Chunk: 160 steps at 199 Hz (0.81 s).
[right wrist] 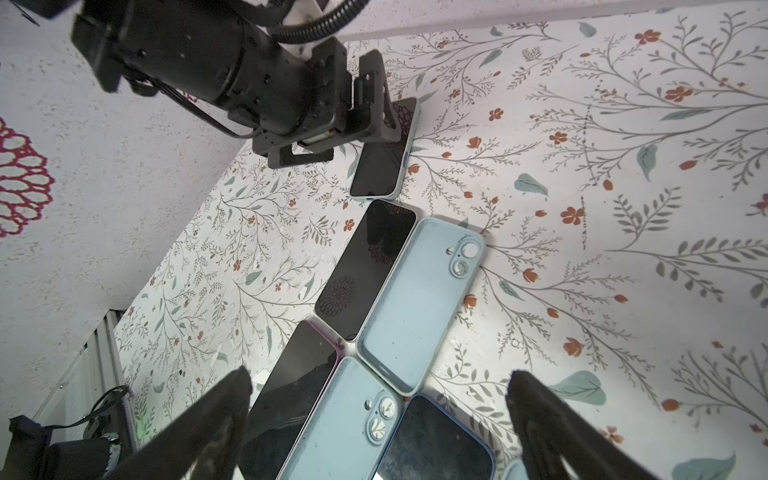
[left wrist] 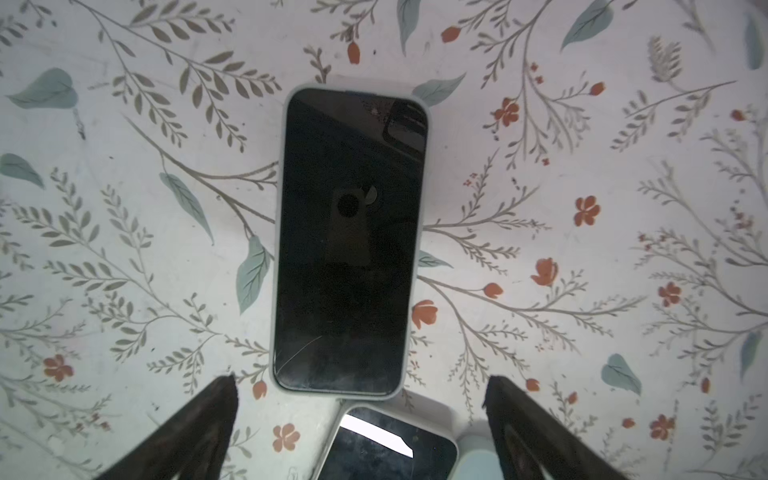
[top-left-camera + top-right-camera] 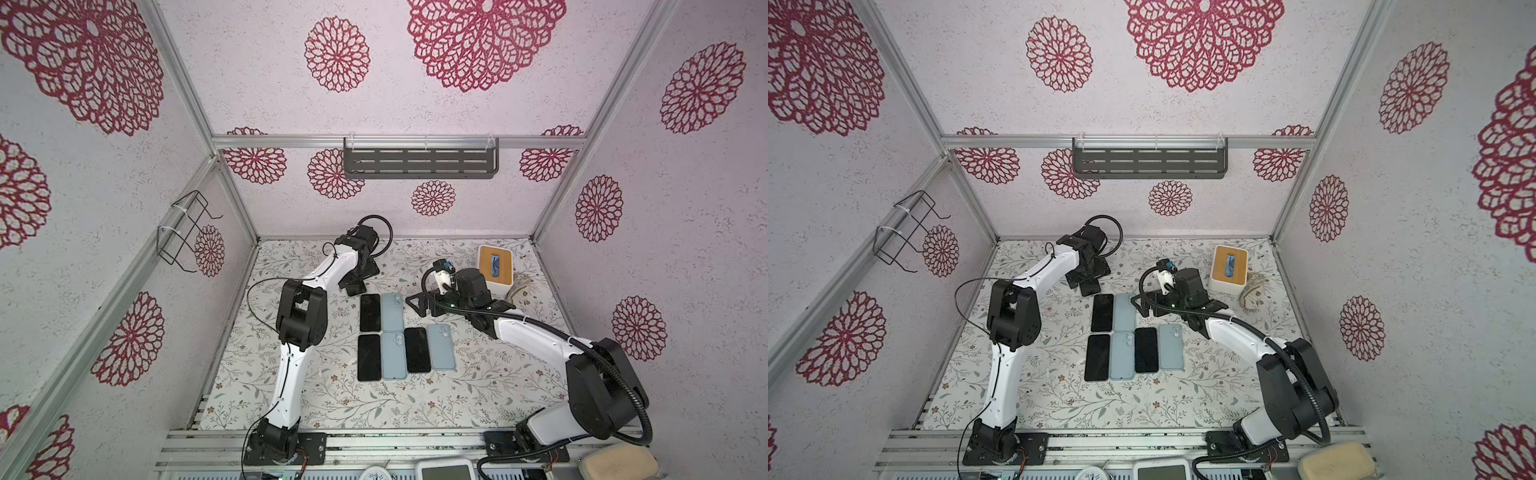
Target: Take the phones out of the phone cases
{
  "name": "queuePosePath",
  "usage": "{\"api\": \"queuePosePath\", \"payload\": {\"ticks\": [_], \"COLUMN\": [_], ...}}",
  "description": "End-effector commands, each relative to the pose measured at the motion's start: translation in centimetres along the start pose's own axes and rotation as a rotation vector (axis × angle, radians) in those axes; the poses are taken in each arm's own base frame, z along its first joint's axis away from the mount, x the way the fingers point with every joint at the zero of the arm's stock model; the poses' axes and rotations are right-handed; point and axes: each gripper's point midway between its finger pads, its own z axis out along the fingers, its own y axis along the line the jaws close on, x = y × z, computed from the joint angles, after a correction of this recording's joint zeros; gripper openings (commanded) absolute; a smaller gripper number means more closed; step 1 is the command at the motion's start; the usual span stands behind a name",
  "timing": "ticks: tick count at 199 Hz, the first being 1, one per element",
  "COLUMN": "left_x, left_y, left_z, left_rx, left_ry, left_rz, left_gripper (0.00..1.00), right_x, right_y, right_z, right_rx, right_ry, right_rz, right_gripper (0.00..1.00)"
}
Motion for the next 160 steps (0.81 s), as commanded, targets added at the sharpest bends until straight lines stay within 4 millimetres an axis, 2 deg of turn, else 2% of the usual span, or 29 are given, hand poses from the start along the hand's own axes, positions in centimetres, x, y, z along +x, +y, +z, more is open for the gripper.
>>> {"api": "queuePosePath", "payload": {"ticks": [1,160], "left_x": [-0.1,0.7], "left_y": [0.2,1.4], "left_z": [0.7,4.1], "left_rx": [-0.003,-0.032], "left_ry": [0.014,0.077], "left_rz": [-0.018,0.002], "left_gripper": [0.97,0.97], "right_x": [-1.8,-1.7], "right_y": [0.7,0.6], "right_z": [-0.2,0.1], "right_rx": [-0.022,-0.024], "right_ry": [-0.034,-0.033], "right_rz": [0.001,0.002], "right_gripper": [0.99,0.99]}}
